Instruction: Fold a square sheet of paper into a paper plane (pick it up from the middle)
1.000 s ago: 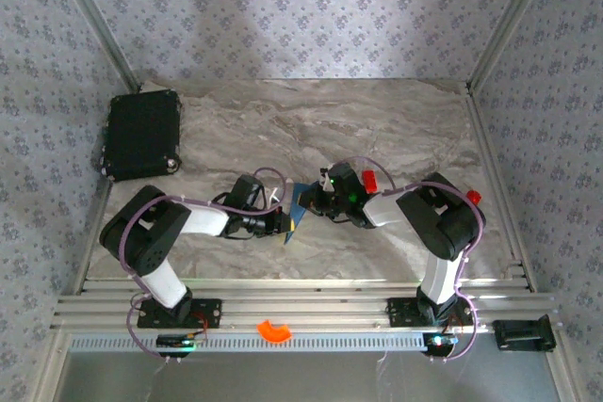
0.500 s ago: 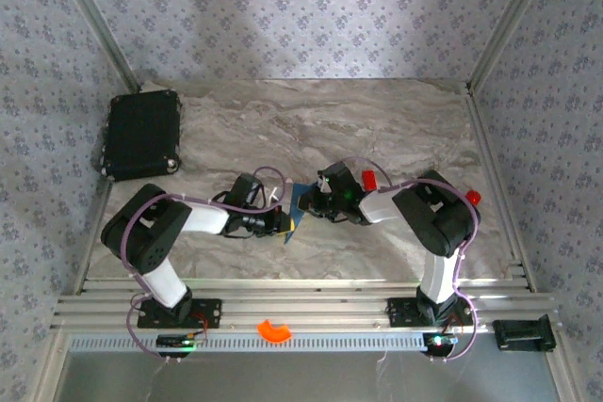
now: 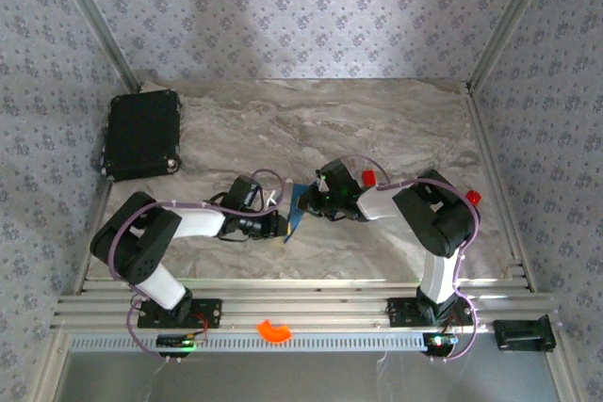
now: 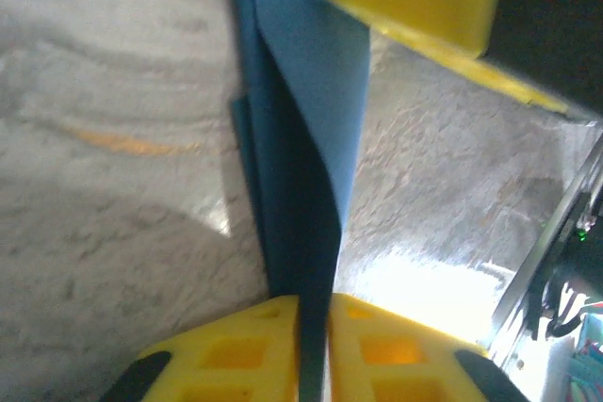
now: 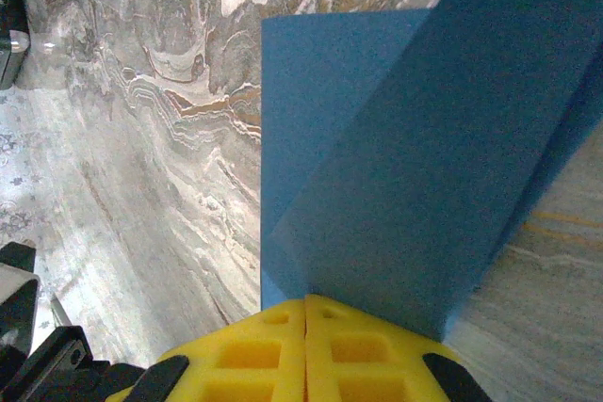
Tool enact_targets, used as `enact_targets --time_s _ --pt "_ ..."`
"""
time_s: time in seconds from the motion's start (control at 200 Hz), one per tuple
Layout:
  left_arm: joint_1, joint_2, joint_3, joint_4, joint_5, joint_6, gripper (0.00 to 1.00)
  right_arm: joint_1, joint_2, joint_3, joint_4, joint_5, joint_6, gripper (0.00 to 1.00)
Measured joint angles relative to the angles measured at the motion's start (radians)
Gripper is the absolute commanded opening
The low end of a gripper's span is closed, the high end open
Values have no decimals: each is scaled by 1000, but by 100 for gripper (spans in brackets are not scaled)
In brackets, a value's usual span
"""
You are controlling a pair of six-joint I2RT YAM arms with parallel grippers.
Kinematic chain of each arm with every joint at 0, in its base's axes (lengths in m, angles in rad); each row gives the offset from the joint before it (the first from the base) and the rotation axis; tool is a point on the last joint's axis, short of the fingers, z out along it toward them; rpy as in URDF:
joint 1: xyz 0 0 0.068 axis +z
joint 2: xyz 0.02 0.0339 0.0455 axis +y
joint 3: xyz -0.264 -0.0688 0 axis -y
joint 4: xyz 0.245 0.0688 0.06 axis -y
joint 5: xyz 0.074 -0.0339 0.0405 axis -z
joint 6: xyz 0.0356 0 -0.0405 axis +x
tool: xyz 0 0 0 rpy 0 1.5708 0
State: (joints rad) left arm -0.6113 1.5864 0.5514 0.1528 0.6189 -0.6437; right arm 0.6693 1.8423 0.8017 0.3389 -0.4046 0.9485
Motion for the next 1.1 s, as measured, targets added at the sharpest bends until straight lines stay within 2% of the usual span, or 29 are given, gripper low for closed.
enact_targets --time_s 0.21,0.425,0.52,0.59,0.725,0.86,1.099 --pt "-9 -12 -7 -20 2 26 5 2 0 4 -8 4 0 8" --pt "-13 -40 -9 -59 1 44 23 3 0 9 -20 8 0 8" --pt "-13 -104 -20 -101 -27 34 30 3 0 11 -24 8 -1 8" --pt "-13 -174 -23 -131 -61 25 32 3 0 13 -27 9 -1 8" --pt "-13 -272 -16 -140 -97 6 21 5 0 16 -34 13 -5 8" --pt "-13 -232 41 -141 -84 -11 9 6 0 22 -45 15 -7 8" --pt "-47 -69 141 -120 -42 -15 7 6 0 22 -47 16 -8 7"
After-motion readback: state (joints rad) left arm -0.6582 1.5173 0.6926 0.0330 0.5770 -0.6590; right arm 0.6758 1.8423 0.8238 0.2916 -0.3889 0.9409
